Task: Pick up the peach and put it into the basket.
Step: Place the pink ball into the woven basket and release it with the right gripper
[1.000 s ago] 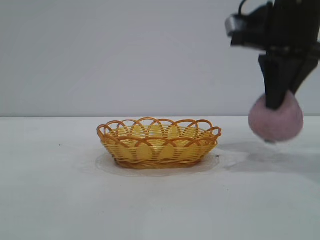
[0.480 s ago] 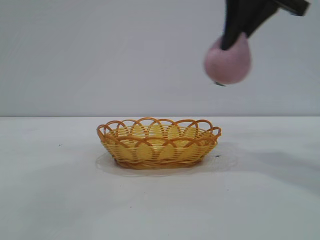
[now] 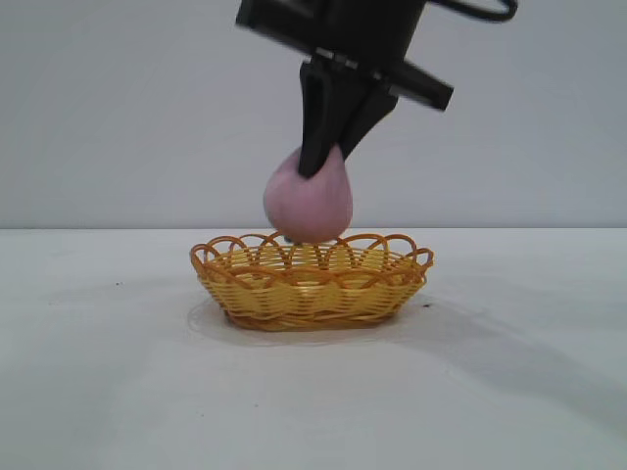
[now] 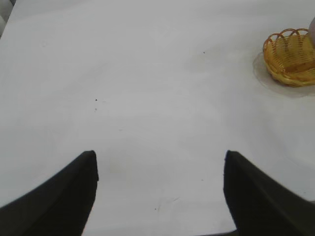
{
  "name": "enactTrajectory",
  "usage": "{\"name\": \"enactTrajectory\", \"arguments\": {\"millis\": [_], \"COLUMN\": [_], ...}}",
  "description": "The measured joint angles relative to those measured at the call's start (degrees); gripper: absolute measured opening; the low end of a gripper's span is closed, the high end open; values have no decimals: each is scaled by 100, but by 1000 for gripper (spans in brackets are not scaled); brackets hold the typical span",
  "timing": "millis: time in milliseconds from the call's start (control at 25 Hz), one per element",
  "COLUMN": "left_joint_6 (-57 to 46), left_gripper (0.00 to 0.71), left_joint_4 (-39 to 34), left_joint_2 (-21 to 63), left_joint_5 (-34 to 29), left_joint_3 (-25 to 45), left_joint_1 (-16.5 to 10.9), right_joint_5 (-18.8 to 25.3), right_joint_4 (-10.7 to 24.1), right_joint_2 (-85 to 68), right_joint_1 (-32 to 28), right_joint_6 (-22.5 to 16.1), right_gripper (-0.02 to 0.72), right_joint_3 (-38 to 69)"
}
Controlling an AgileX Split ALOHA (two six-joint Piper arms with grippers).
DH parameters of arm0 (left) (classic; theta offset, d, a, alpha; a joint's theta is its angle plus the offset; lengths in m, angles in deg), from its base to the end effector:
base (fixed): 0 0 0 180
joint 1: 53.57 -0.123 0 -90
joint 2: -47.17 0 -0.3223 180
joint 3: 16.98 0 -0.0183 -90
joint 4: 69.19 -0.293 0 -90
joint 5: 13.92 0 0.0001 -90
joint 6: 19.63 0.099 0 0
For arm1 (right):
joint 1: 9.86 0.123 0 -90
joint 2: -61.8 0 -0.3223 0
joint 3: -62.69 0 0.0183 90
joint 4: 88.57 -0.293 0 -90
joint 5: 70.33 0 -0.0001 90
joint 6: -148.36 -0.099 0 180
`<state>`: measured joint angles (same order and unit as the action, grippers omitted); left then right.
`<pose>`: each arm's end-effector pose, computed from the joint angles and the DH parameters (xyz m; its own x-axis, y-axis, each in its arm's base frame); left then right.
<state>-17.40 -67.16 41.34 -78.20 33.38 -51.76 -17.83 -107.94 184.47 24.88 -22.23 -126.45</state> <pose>-0.0022 -0.0031 0.2837 -0.5051 0.0395 -0.8622 0.0710 0.9975 0.0041 0.3759 0.2924 0.2021 -0.8190 -0.5132 -0.2567 -0.5704 0.7772 0.2657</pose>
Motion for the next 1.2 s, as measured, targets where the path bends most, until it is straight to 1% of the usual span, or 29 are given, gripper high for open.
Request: {"name": "enactTrajectory", "arguments": {"millis": [40,80,160,200,400,520,720,760,880,1000,1200], "left_joint_6": [0,0,0,0,0,0,0,0,0,0,0], "left_gripper": [519,519,519,519,519,519,519,519,519,519,519], "left_joint_4": [0,0,0,0,0,0,0,0,0,0,0], "left_joint_2": [0,0,0,0,0,0,0,0,0,0,0], "left_joint_5": [0,0,0,0,0,0,0,0,0,0,0], "left_joint_3": [0,0,0,0,0,0,0,0,0,0,0], "left_joint_1": [0,0,0,0,0,0,0,0,0,0,0], "right_joint_5": [-20,-40,-40,-53,-175,-197,-165,-165,-138,-9,244], "right_joint_4": [0,41,61,61,88,88,101,138,243,421,742], "right_joint_2": [76,159,304,346,391,391,296,247,-1,-201,-378], "right_joint_1": [0,0,0,0,0,0,0,-10,-113,-353,-984], "right_joint_6": [0,0,0,0,0,0,0,0,0,-23,-58], "right_gripper": [0,59,59,128,316,407,409,435,435,435,435], "right_joint_3": [-3,-13,-13,-13,-15,-26,-26,-26,-26,-26,-26]}}
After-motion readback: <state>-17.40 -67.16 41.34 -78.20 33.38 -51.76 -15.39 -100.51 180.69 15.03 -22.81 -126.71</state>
